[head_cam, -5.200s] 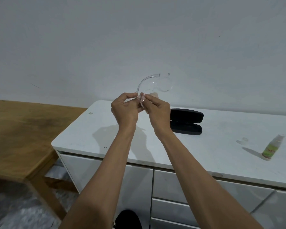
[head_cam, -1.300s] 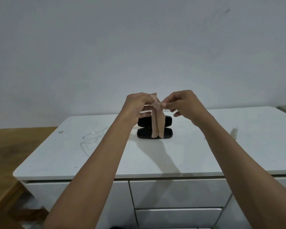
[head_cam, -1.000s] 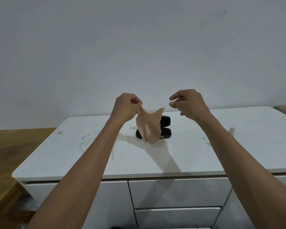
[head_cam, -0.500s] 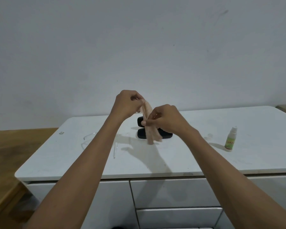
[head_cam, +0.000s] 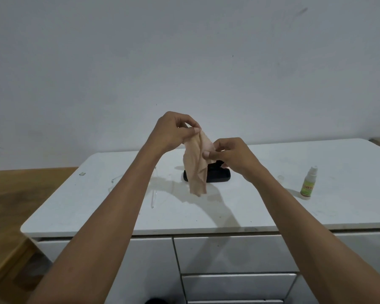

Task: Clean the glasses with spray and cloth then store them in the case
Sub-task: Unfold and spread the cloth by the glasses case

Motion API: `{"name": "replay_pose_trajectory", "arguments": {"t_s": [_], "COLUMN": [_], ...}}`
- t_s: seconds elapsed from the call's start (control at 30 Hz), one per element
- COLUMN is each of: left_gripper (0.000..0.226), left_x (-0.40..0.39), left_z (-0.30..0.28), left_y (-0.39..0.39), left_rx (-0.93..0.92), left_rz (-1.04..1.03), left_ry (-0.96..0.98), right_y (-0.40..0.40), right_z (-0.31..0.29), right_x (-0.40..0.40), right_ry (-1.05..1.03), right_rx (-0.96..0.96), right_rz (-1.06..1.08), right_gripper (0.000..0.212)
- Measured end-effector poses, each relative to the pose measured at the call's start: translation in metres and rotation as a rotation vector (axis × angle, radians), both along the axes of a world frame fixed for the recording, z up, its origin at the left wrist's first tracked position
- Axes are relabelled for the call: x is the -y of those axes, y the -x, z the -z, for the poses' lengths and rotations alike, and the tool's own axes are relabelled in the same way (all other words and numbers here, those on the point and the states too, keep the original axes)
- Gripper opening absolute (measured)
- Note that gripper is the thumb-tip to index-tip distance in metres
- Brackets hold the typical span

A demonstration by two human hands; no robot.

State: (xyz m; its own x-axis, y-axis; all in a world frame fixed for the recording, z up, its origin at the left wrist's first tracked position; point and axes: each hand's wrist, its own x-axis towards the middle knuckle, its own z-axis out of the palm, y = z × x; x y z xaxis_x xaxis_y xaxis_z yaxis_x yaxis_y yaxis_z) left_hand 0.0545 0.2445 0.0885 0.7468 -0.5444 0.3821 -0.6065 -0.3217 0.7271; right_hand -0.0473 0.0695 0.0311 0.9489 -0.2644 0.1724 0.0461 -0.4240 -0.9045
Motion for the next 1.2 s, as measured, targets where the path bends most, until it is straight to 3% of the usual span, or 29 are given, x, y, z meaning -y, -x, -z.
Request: {"name": "replay_pose_trajectory", "arguments": {"t_s": [0.2, 0.47, 0.77, 0.97, 1.07, 1.2], "left_gripper": [0.002, 0.007, 0.004, 0.002, 0.005, 0.013], "left_x": [-0.01, -0.02, -0.013, -0.023, -0.032, -0.039], "left_z": [0.011, 0.025, 0.039, 0.036, 0.037, 0.061], "left_y": [-0.008, -0.014, -0.023, -0.017, -0.009, 0.009], "left_rx": [-0.023, -0.026, -0.066, -0.075, -0.159, -0.265], "left_rz": [0.014, 0.037, -0.07, -0.024, 0.059, 0.177], "left_ry": [-0.03, -0.218, -0.064, 0.005, -0.09, -0.4], "right_y": [0.005, 0.001, -0.003, 0.006, 0.018, 0.034], "right_z": [-0.004, -0.013, -0.003, -0.009, -0.007, 0.007], "right_x": [0.017, 0.033, 0.04, 0.044, 0.047, 0.045], "right_ry": [0.086, 0.317, 0.245, 0.183, 0.194, 0.279], "right_rx": [0.012, 0.043, 0.081, 0.121, 0.042, -0.243], "right_rz": [0.139, 0.261, 0.289, 0.202, 0.094, -0.079], "right_gripper": [0.004, 0.007, 0.008, 0.011, 0.01, 0.02]}}
